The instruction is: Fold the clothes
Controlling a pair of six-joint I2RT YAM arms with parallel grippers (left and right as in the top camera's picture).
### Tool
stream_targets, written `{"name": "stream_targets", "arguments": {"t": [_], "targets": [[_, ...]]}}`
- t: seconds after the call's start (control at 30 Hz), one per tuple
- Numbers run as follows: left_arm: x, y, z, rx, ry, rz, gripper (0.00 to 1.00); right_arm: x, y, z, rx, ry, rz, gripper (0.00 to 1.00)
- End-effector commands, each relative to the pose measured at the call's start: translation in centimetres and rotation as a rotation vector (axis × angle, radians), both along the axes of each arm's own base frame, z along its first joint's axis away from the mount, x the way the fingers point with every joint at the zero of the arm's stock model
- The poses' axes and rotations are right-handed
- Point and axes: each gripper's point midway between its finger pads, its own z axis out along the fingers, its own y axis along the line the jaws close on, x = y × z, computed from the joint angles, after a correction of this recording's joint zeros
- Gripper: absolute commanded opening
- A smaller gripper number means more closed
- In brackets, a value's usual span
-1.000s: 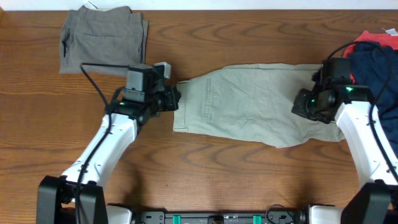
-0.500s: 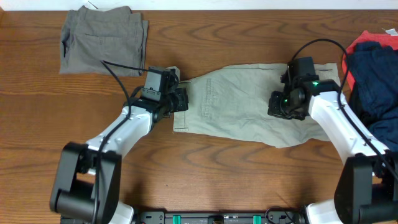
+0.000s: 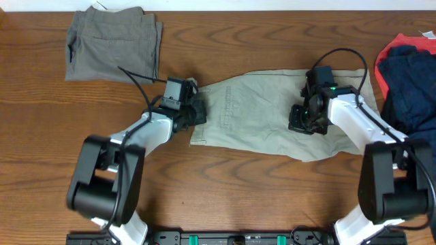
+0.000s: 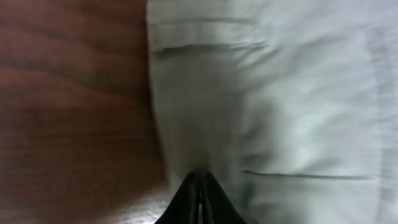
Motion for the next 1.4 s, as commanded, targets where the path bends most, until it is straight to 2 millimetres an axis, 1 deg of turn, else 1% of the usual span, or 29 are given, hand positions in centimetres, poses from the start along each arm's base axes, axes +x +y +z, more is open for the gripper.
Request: {"name": "stream_targets", "arguments": {"t": [0.0, 0.1, 0.17, 0.3, 0.4, 0.5, 0.6, 0.67, 0.77, 0.83, 0.9, 0.97, 1.03, 1.1, 1.17, 1.3, 1.37], "targets": [[-0.6, 0.6, -2.6, 0.031, 0.057, 0.019, 0.06, -0.2, 0.3, -1.2, 0.004, 0.037, -0.015, 0.02], [-1.0, 0.8, -4.2, 0.047, 0.089, 0.022, 0.06, -0.4, 0.2, -1.9, 0.001, 0.058, -0.015, 0.01], [-1.1, 1.2, -4.8, 0.071, 0.095, 0.033, 0.06, -0.5, 0.2, -2.1, 0.0, 0.065, -0.015, 0.01], [-0.8, 2.3, -4.8, 0.122, 0.083, 0.063, 0.06, -0.5, 0.2, -2.2, -0.001, 0.068, -0.015, 0.01], [-0.3, 3.4, -4.2, 0.153, 0.064, 0.096, 0.06, -0.5, 0.1, -2.2, -0.006, 0.068, -0.015, 0.01], [-0.1, 6.3, -2.7, 0.229, 0.059, 0.196, 0.06, -0.5, -0.2, -2.3, -0.028, 0.065, -0.018, 0.01], [-0.4, 9.2, -0.5, 0.29, 0.053, 0.283, 0.06, -0.4, -0.4, -2.3, -0.038, 0.063, -0.025, 0.01], [-0.5, 9.9, 1.1, 0.289, 0.035, 0.305, 0.06, -0.4, -0.4, -2.3, -0.036, 0.06, -0.024, 0.01], [-0.4, 10.0, 4.3, 0.263, -0.026, 0.315, 0.06, -0.3, -0.4, -2.3, -0.037, 0.058, -0.024, 0.01], [-0.3, 9.2, 6.7, 0.234, -0.083, 0.303, 0.06, -0.2, -0.3, -2.3, -0.032, 0.055, -0.024, 0.01], [-0.3, 8.3, 8.5, 0.211, -0.13, 0.285, 0.06, -0.2, -0.3, -2.3, -0.031, 0.053, -0.024, 0.01], [-0.4, 6.8, 9.5, 0.164, -0.154, 0.245, 0.06, -0.2, -0.3, -2.3, -0.031, 0.053, -0.024, 0.01], [-0.6, 4.5, 10.1, 0.092, -0.16, 0.179, 0.06, -0.2, -0.2, -2.3, -0.025, 0.054, -0.023, 0.01], [-1.0, 2.3, 9.9, 0.037, -0.146, 0.116, 0.06, -0.2, -0.1, -2.3, -0.023, 0.053, -0.024, 0.01], [-1.3, 0.9, 9.1, 0.012, -0.122, 0.091, 0.06, -0.1, -0.1, -2.2, -0.022, 0.051, -0.024, 0.01], [-1.4, -1.6, 6.8, -0.004, -0.087, 0.045, 0.06, -0.1, 0.2, -2.2, -0.001, 0.053, -0.021, 0.01], [-1.3, -3.6, 5.7, -0.049, -0.077, -0.007, 0.06, -0.1, 0.3, -2.2, 0.003, 0.053, -0.021, 0.01]]}}
